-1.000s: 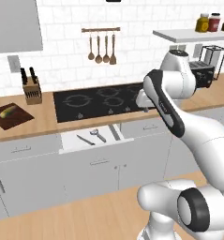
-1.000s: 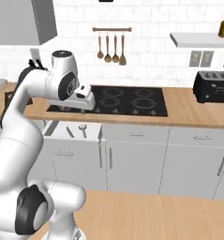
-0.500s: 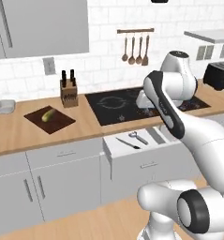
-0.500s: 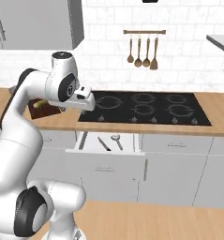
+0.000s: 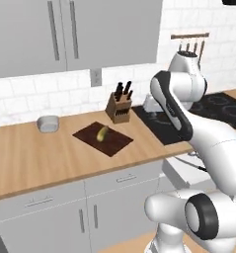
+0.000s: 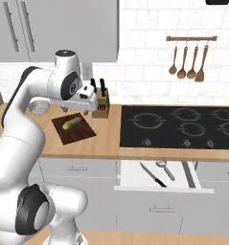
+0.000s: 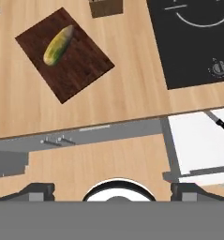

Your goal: Place the appropriate cutting tool for cutting the cucumber skin on the cutting board.

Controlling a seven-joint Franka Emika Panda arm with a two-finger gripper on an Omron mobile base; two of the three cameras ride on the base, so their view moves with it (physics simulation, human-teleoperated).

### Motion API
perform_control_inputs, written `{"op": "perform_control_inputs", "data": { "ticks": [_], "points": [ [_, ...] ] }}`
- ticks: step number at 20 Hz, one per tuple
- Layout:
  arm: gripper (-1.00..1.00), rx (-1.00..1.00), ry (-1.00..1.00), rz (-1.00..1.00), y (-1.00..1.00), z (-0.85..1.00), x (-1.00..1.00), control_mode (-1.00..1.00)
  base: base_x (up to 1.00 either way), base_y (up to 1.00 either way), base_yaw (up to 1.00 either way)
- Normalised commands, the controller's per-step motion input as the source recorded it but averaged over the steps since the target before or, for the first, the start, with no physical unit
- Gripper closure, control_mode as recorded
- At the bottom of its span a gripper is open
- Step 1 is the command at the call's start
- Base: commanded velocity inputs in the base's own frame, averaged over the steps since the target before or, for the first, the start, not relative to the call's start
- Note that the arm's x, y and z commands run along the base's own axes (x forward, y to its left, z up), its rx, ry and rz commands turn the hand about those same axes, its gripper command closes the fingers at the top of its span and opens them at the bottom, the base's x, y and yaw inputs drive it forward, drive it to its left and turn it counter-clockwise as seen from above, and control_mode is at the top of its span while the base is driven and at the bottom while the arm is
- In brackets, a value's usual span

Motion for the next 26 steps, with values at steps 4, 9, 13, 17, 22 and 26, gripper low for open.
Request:
{"op": "perform_control_inputs", "data": {
  "ticks": [4, 9, 13, 17, 22, 26],
  "points": [
    [-1.00, 0.00, 0.00, 0.00, 0.00, 0.00, 0.00, 1.00, 0.70, 0.75, 0.02],
    [-1.00, 0.00, 0.00, 0.00, 0.00, 0.00, 0.00, 1.00, 0.71, 0.13, 0.10],
    [-1.00, 0.00, 0.00, 0.00, 0.00, 0.00, 0.00, 1.00, 0.19, 0.00, -0.03],
    [-1.00, 0.00, 0.00, 0.00, 0.00, 0.00, 0.00, 1.00, 0.00, 0.03, -0.10],
    [-1.00, 0.00, 0.00, 0.00, 0.00, 0.00, 0.00, 1.00, 0.00, 0.17, -0.18],
    [-1.00, 0.00, 0.00, 0.00, 0.00, 0.00, 0.00, 1.00, 0.00, 0.00, -0.24]
  ]
}}
